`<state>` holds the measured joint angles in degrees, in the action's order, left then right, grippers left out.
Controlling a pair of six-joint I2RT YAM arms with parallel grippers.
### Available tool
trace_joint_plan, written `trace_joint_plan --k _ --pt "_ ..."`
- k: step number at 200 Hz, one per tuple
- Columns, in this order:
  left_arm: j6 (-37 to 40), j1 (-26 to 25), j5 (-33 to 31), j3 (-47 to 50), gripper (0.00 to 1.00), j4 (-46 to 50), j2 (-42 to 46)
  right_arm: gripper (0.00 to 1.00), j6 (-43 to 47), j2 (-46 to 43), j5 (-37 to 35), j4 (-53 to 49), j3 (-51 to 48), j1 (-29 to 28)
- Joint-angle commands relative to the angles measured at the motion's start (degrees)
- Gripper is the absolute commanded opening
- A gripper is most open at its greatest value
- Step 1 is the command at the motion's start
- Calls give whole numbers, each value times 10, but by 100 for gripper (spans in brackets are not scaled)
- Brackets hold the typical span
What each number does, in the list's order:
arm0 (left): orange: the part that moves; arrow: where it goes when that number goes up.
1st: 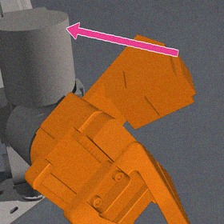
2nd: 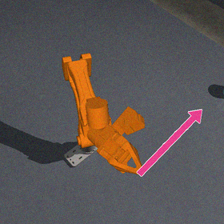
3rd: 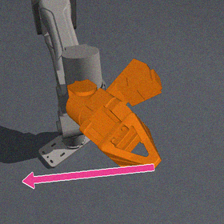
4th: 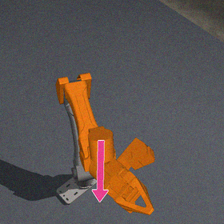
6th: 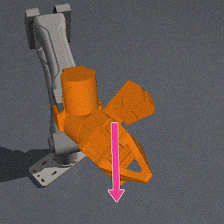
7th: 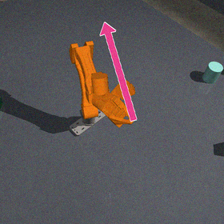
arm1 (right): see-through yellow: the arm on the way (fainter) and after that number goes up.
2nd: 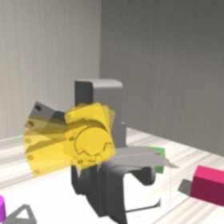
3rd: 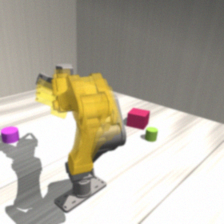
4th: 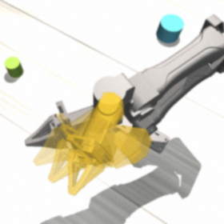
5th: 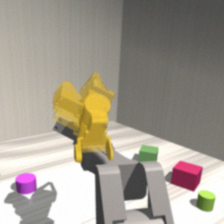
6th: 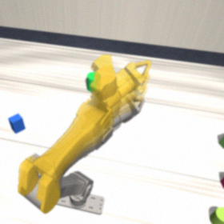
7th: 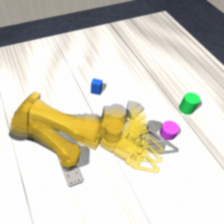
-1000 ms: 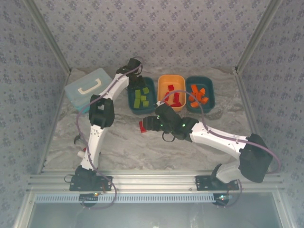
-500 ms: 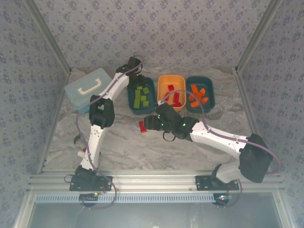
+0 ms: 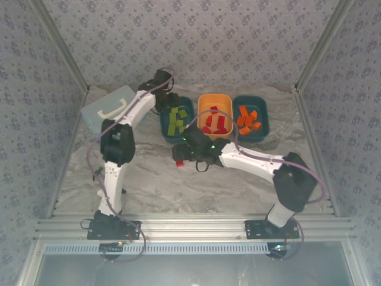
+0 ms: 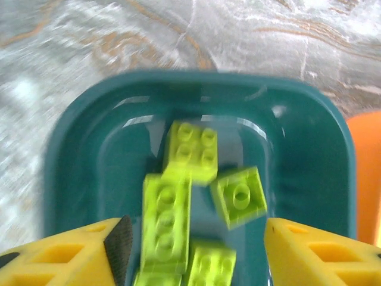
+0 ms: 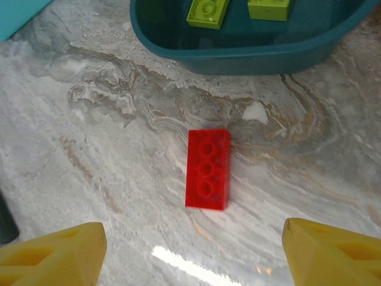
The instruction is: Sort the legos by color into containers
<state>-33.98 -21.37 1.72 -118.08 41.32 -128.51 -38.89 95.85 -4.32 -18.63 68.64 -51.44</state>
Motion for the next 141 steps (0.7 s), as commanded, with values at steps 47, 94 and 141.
trace_joint_plan --k 47,94,141 --pt "-123 27 55 473 77 -155 489 73 48 171 -32 -143 166 -10" --pt "-125 32 144 657 85 -117 762 72 42 247 -80 -206 234 -33" --pt "-169 32 252 758 86 -94 955 68 32 282 -84 -214 253 -36"
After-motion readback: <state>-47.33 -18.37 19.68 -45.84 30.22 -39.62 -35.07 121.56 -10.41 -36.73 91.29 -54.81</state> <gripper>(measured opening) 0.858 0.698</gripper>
